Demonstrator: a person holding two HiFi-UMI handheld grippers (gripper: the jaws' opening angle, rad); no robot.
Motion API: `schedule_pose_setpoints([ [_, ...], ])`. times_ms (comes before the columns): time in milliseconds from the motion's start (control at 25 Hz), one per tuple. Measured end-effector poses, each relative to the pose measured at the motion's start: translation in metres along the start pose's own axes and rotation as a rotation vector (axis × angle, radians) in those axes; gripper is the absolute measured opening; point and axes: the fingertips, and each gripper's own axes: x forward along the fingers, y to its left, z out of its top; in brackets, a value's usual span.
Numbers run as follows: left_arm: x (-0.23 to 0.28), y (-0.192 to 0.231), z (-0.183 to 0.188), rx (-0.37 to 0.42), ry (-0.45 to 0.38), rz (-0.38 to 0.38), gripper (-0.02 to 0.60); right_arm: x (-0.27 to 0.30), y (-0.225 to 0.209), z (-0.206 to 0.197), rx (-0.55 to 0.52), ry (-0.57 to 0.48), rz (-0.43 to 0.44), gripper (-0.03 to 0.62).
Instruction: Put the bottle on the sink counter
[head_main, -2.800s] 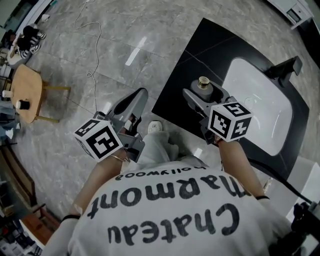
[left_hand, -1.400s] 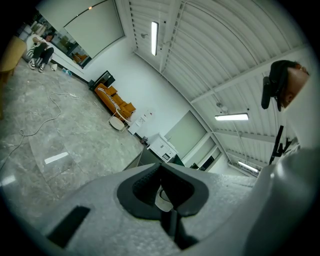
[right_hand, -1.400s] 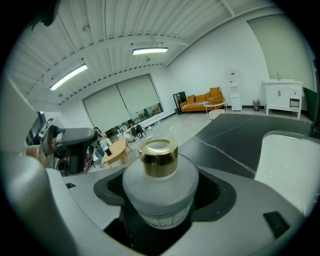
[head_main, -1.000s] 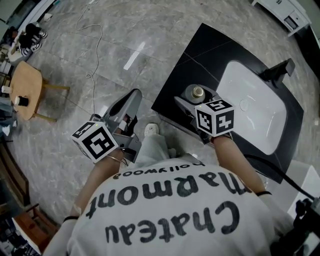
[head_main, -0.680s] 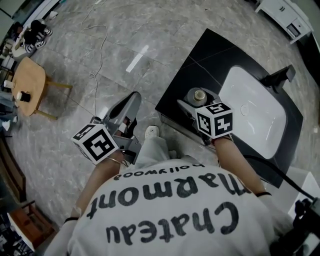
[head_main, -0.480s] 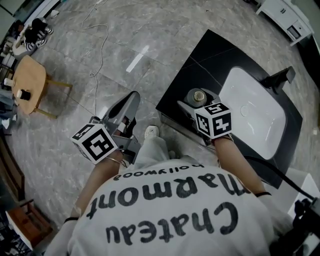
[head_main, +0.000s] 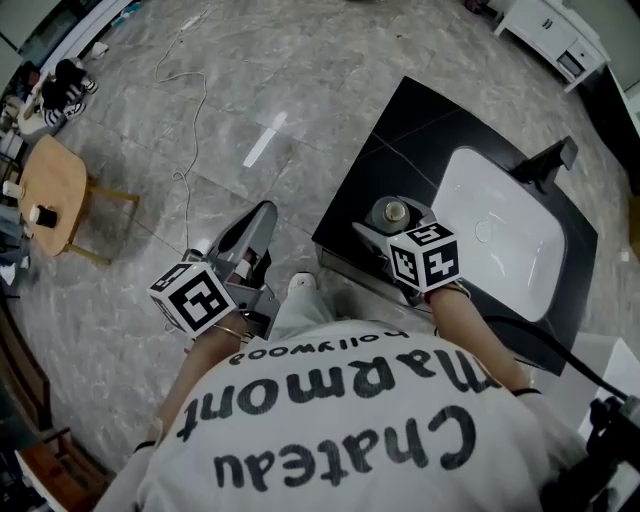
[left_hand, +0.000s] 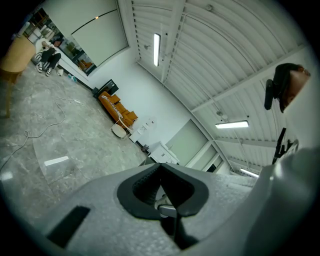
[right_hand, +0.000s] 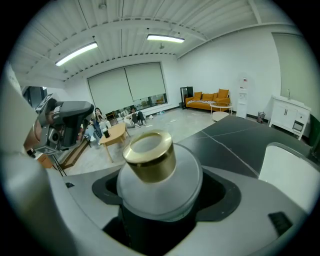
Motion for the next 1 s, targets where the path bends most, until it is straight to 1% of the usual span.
schedule_pose_setpoints([
  [80, 0.01, 0.007, 0.009, 0.003, 0.026, -0.022, 0.015, 0.001, 0.0, -0.002, 0.003, 0.003, -0.004, 0.342],
  [280, 0.045, 0.006, 0.031, 0.059, 0.133, -0.142, 0.015, 0.003, -0.001, -0.004, 0.029, 0.013, -0.004, 0.345],
  [400, 0.061, 0.005, 0.044, 0.094, 0.184, -0.181, 0.014, 0.004, -0.003, -0.007, 0.056, 0.011, -0.011, 0.35],
  [560, 0.075, 0.004, 0.059, 0.122, 0.234, -0.226, 0.015, 0.008, -0.003, -0.01, 0.039, 0.048, -0.027, 0.348],
  [680, 0.082, 0.002, 0.065, 0.137, 0.258, -0.253, 0.014, 0.01, -0.005, -0.011, 0.018, 0.061, -0.06, 0.348],
  [760, 0.084, 0.001, 0.064, 0.136, 0.27, -0.264, 0.015, 0.009, -0.005, -0.012, 0.02, 0.064, -0.057, 0.348],
  [1000, 0.078, 0.004, 0.054, 0.131, 0.291, -0.255, 0.015, 0.009, -0.004, -0.011, 0.034, 0.068, -0.044, 0.348],
])
